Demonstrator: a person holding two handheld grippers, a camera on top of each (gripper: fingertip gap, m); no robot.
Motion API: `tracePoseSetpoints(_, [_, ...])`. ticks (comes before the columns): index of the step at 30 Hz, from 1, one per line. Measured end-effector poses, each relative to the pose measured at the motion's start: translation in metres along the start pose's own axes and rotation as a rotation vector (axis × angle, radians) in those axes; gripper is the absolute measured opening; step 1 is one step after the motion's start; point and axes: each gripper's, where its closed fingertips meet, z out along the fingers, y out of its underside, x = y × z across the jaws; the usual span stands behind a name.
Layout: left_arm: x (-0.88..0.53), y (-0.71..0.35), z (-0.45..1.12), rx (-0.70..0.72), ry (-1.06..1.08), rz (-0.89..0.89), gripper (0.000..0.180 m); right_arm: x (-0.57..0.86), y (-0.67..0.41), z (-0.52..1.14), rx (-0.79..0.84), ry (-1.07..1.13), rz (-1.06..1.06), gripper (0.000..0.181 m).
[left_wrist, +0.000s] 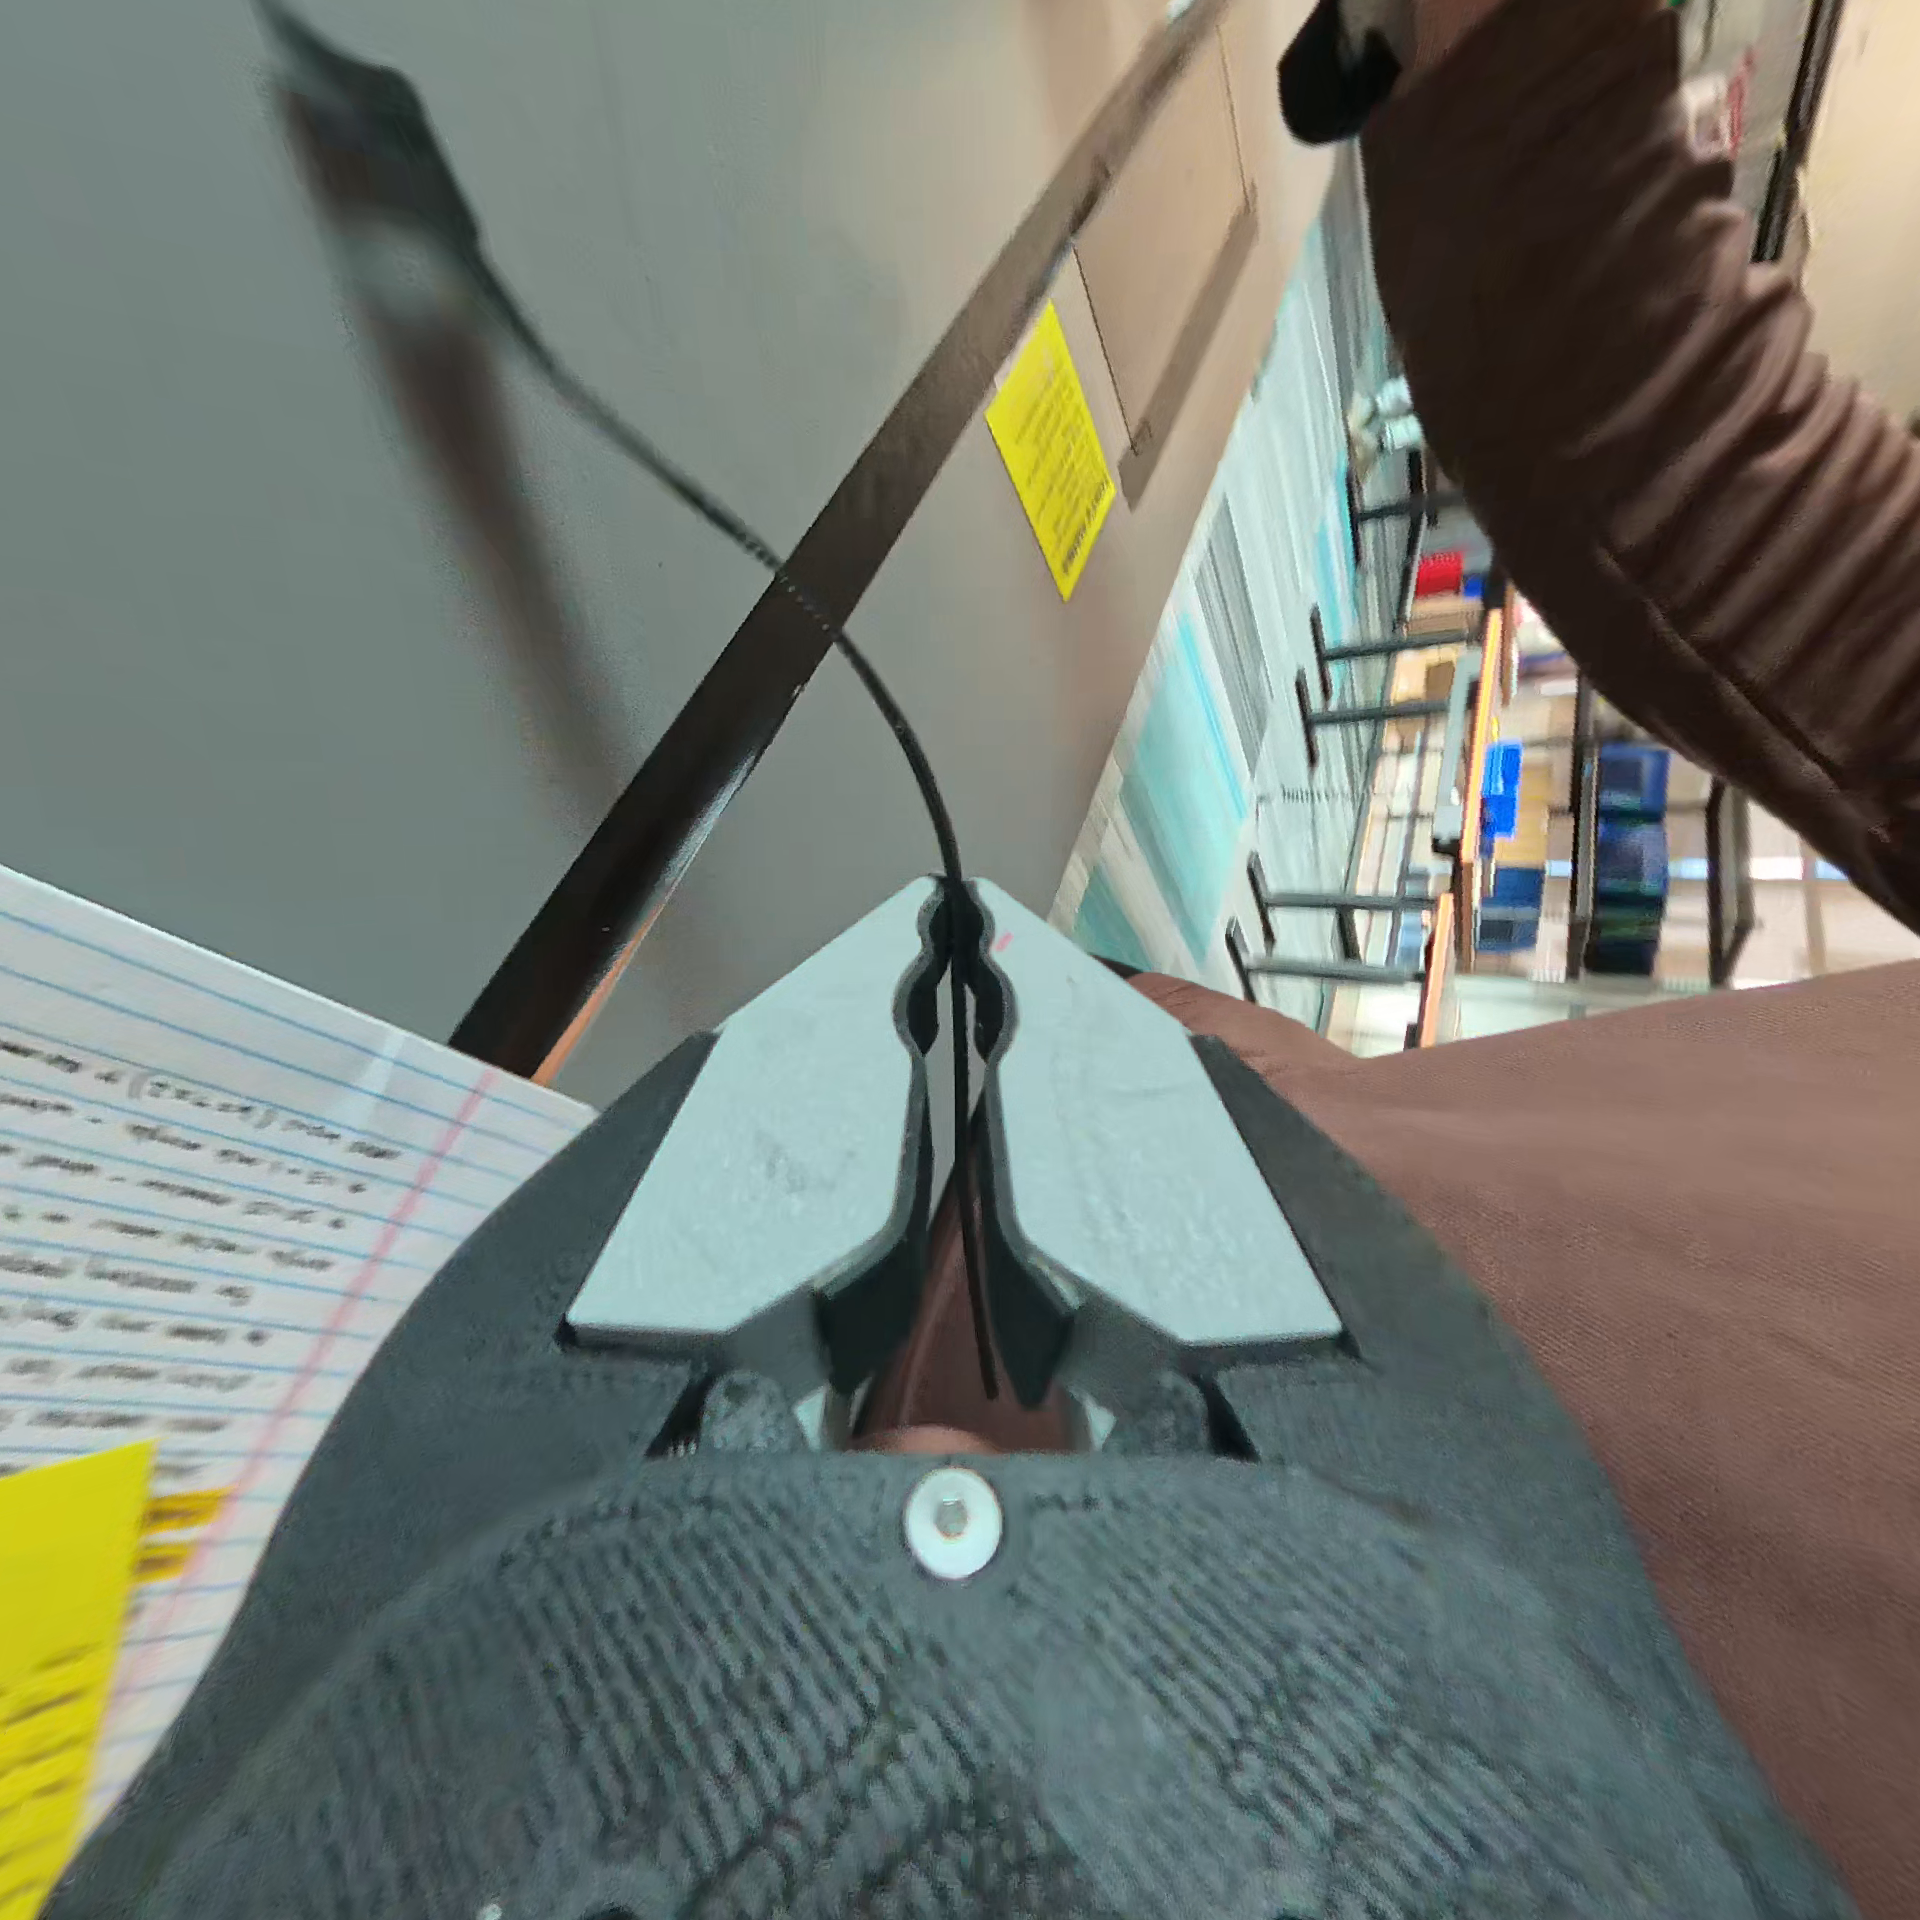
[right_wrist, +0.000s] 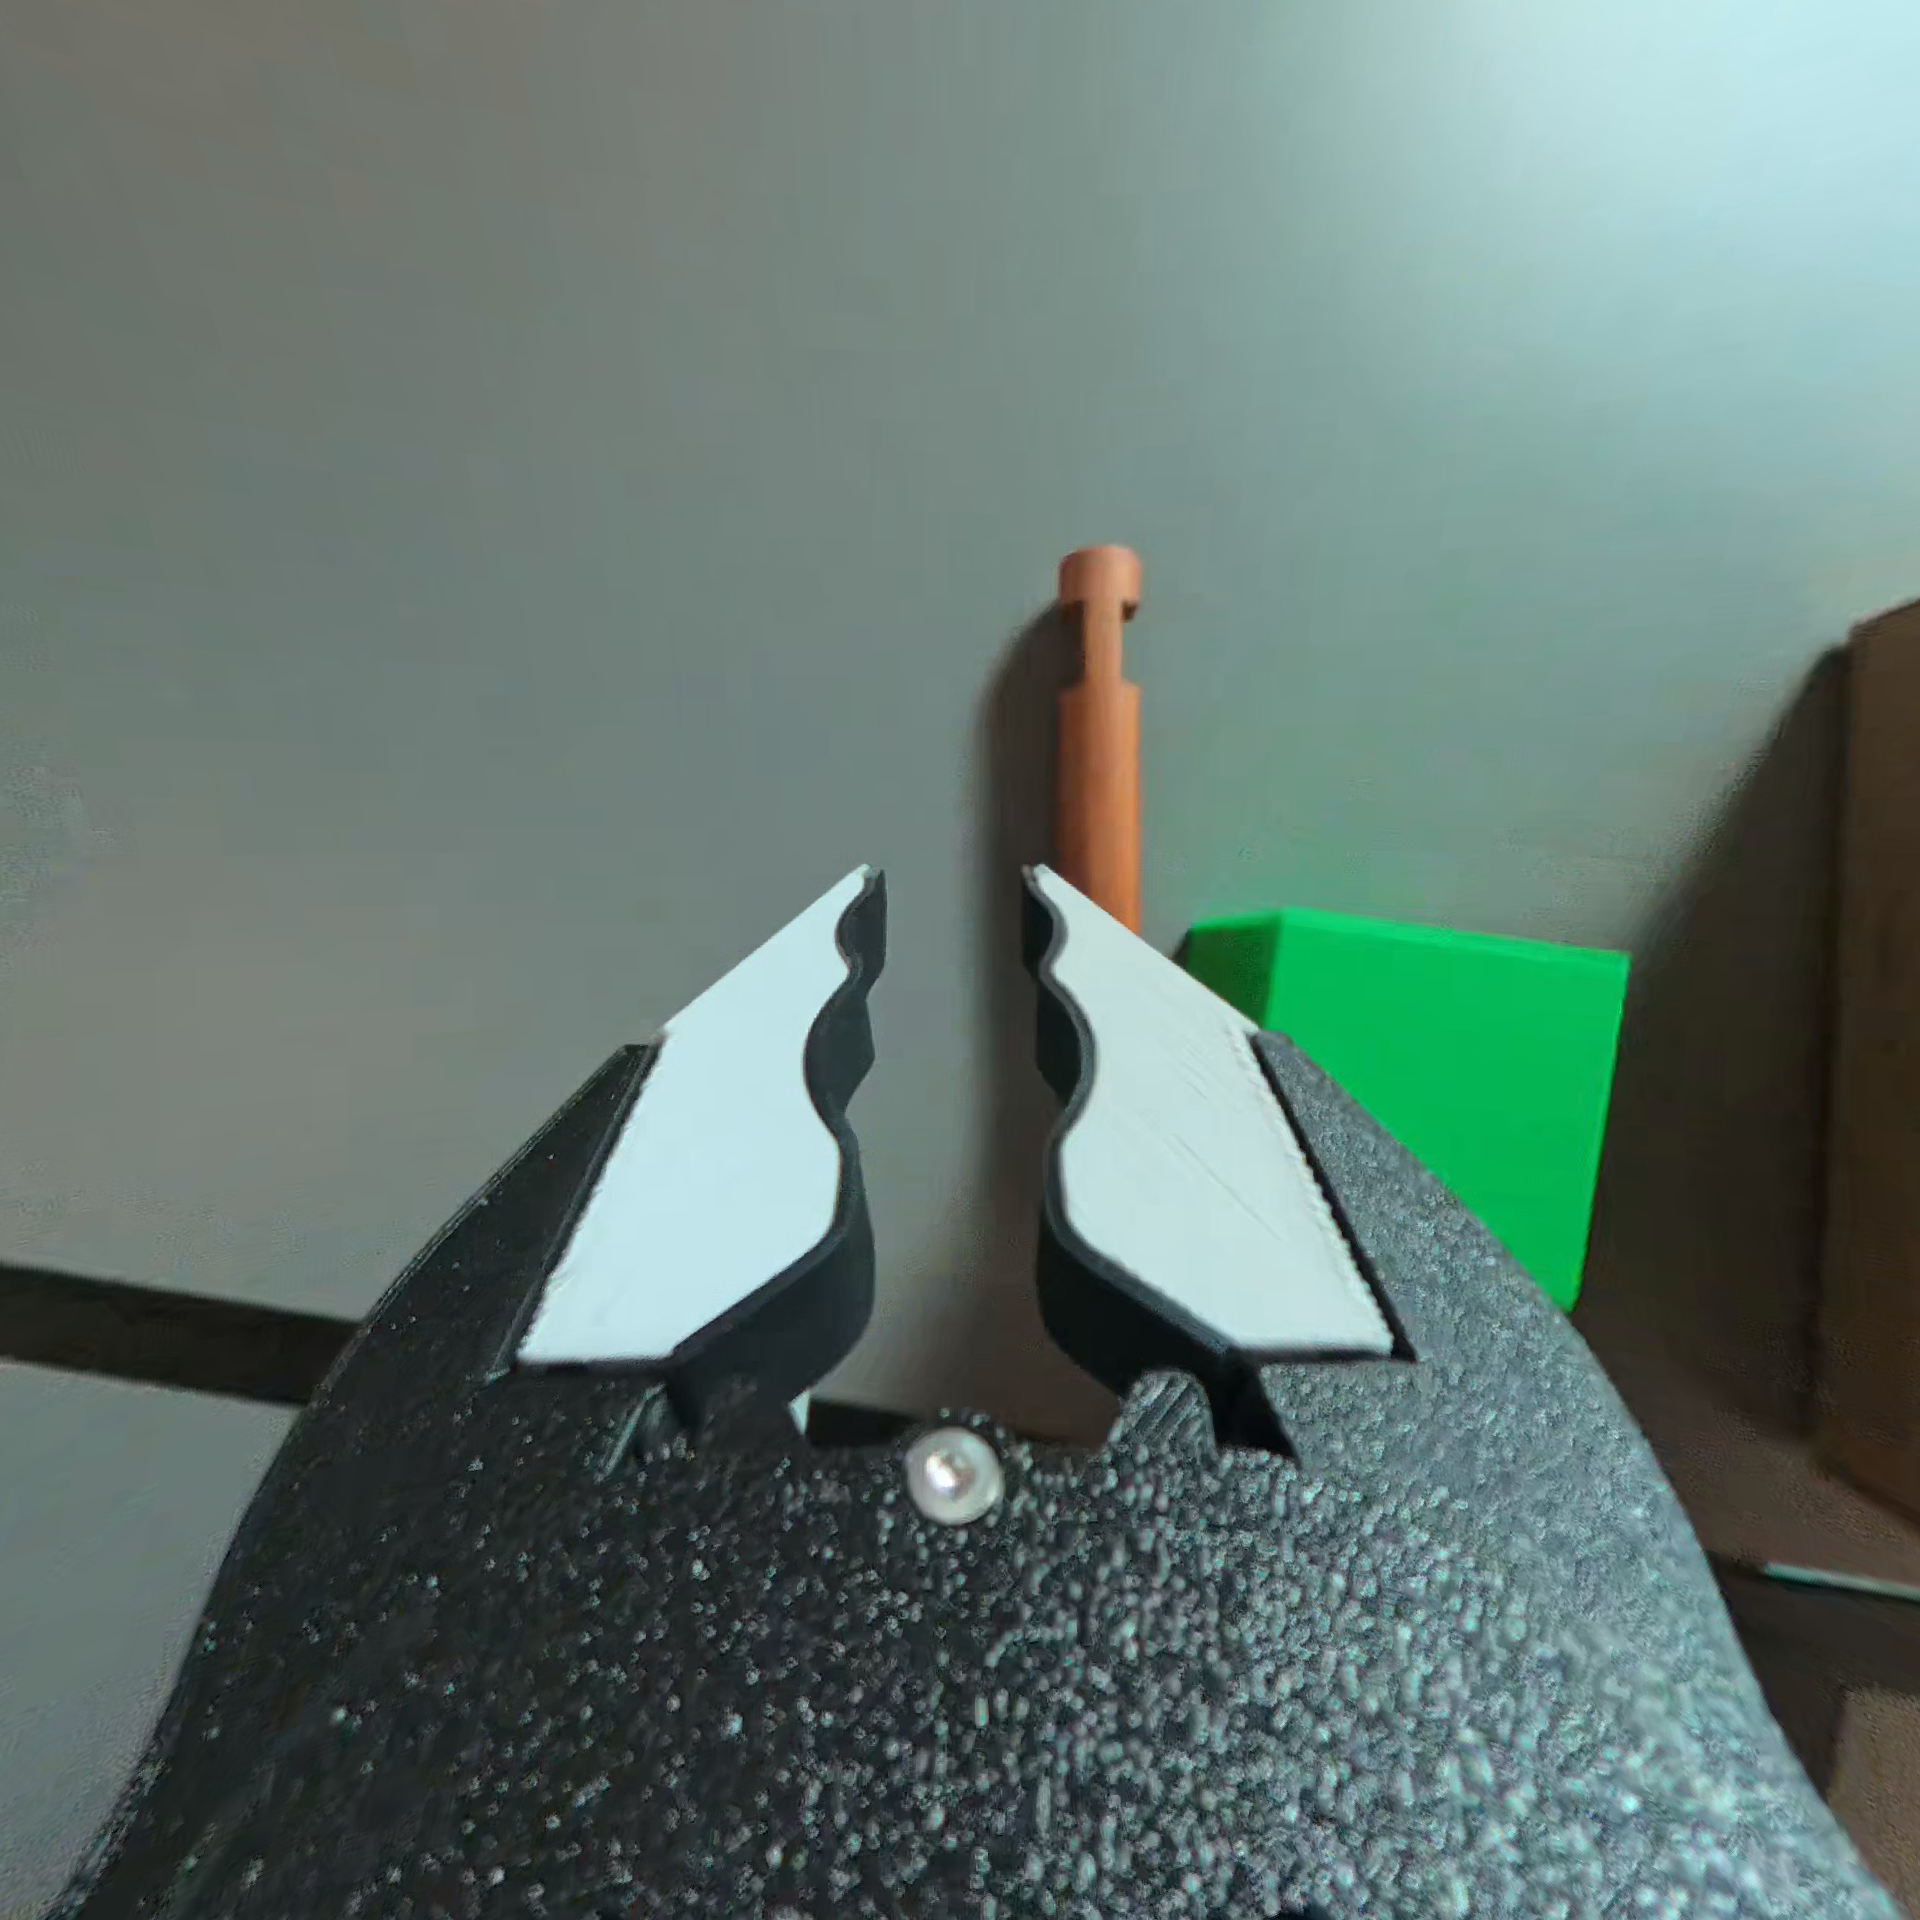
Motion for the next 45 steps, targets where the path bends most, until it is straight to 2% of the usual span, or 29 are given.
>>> tracePoseSetpoints(3, [0.013,-0.008,0.009,0.049,-0.037,-0.065,0.000,0.017,-0.010,0.034,-0.120,-0.011,-0.064,0.026])
tracePoseSetpoints(6, [0.029,-0.023,0.011,0.104,-0.056,-0.053,0.000,0.027,-0.005,0.051,-0.231,0.041,-0.171,0.024])
tracePoseSetpoints(10, [0.028,-0.043,0.019,0.129,-0.042,-0.079,0.000,0.024,-0.002,0.056,-0.278,-0.040,-0.143,0.023])
tracePoseSetpoints(14, [-0.006,-0.051,0.048,0.055,-0.043,-0.112,0.000,0.000,0.004,0.047,-0.269,-0.188,-0.128,0.021])
tracePoseSetpoints(19, [-0.041,-0.044,0.083,-0.150,-0.050,-0.087,0.000,-0.095,-0.006,-0.011,-0.127,-0.446,-0.138,0.021])
tracePoseSetpoints(23, [-0.044,-0.051,0.090,-0.177,-0.012,-0.055,0.000,-0.182,0.003,-0.034,-0.146,-0.580,-0.151,0.021])
tracePoseSetpoints(27, [-0.051,-0.057,0.086,-0.171,0.000,-0.097,0.000,-0.217,0.026,-0.006,-0.219,-0.505,-0.189,0.022])
tracePoseSetpoints(29, [-0.055,-0.059,0.082,-0.172,-0.015,-0.100,0.000,-0.226,0.033,0.005,-0.239,-0.484,-0.216,0.000])
tracePoseSetpoints(32, [-0.055,-0.061,0.072,-0.173,-0.038,-0.069,0.015,-0.228,0.036,0.013,-0.247,-0.409,-0.254,0.000])
tracePoseSetpoints(34, [-0.058,-0.060,0.063,-0.180,-0.086,-0.017,0.019,-0.232,0.036,0.012,-0.244,-0.404,-0.250,0.000])
tracePoseSetpoints(37, [-0.058,-0.054,0.051,-0.188,-0.107,0.027,0.028,-0.231,0.026,0.002,-0.201,-0.392,-0.214,0.006])
tracePoseSetpoints(41, [-0.060,-0.043,0.020,-0.170,-0.131,0.129,0.032,-0.196,0.019,-0.016,-0.146,-0.329,-0.176,0.011])
tracePoseSetpoints(43, [-0.069,-0.026,0.002,-0.229,-0.214,0.218,0.039,-0.167,0.023,-0.018,-0.159,-0.310,-0.140,0.021])
tracePoseSetpoints(45, [-0.074,-0.008,-0.005,-0.296,-0.287,0.227,0.045,-0.145,0.024,-0.013,-0.158,-0.332,-0.074,0.031])
